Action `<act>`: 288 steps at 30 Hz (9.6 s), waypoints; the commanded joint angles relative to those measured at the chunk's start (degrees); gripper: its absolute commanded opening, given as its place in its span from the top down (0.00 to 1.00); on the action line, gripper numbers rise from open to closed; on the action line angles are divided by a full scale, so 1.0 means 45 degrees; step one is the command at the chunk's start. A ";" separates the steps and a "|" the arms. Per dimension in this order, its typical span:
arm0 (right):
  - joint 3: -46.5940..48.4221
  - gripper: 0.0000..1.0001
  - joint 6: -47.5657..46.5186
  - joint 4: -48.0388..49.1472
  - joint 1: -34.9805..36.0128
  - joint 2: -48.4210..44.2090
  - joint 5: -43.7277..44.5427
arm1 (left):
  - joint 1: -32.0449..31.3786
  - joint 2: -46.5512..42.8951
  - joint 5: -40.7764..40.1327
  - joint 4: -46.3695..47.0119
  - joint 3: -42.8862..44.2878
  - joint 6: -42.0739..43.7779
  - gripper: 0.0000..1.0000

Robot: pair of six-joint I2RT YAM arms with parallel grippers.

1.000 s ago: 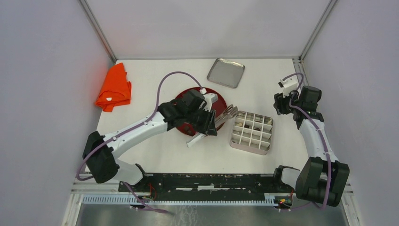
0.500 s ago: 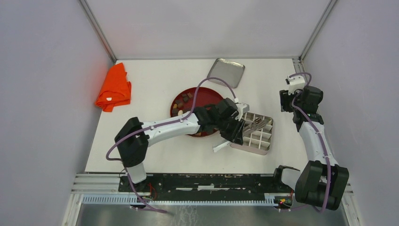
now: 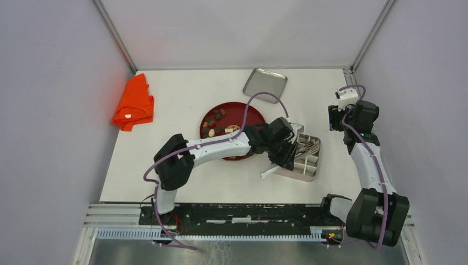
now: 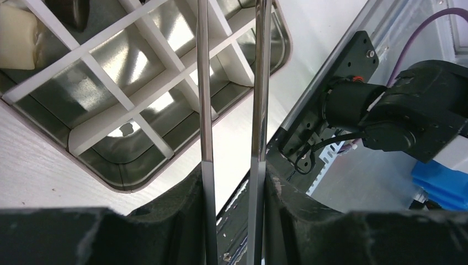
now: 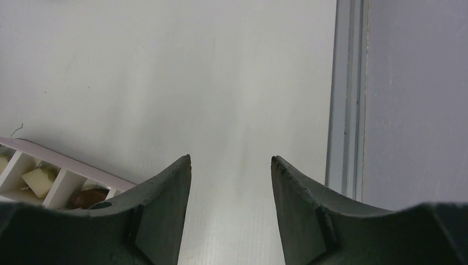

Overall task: Pack the chocolate
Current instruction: Place the fake chocolate in the packing box, then move the fake chocolate to the plate, then pick up the fake chocolate from the plate.

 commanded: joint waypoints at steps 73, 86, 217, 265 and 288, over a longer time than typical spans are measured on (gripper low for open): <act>0.0636 0.39 -0.1391 -0.1148 0.0002 0.0415 -0.2497 | 0.1452 -0.4540 -0.3032 -0.3056 -0.2063 0.0829 0.61; 0.0986 0.39 -0.2556 -0.2324 0.0009 0.0846 -0.4303 | 0.3314 -0.6055 -0.3355 -0.4829 -0.3214 0.1833 0.60; 0.1103 0.39 -0.2788 -0.2523 0.0010 0.0945 -0.4425 | 0.5548 -0.5122 -0.2765 -0.5513 -0.3366 0.2464 0.59; 0.1132 0.38 -0.2829 -0.2570 0.0030 0.0977 -0.4425 | 0.5257 -0.4349 -0.3062 -0.5561 -0.4222 0.1931 0.57; 0.1150 0.38 -0.2908 -0.2617 0.0020 0.0904 -0.4466 | 0.5133 -0.5107 -0.3395 -0.5645 -0.4111 0.1832 0.98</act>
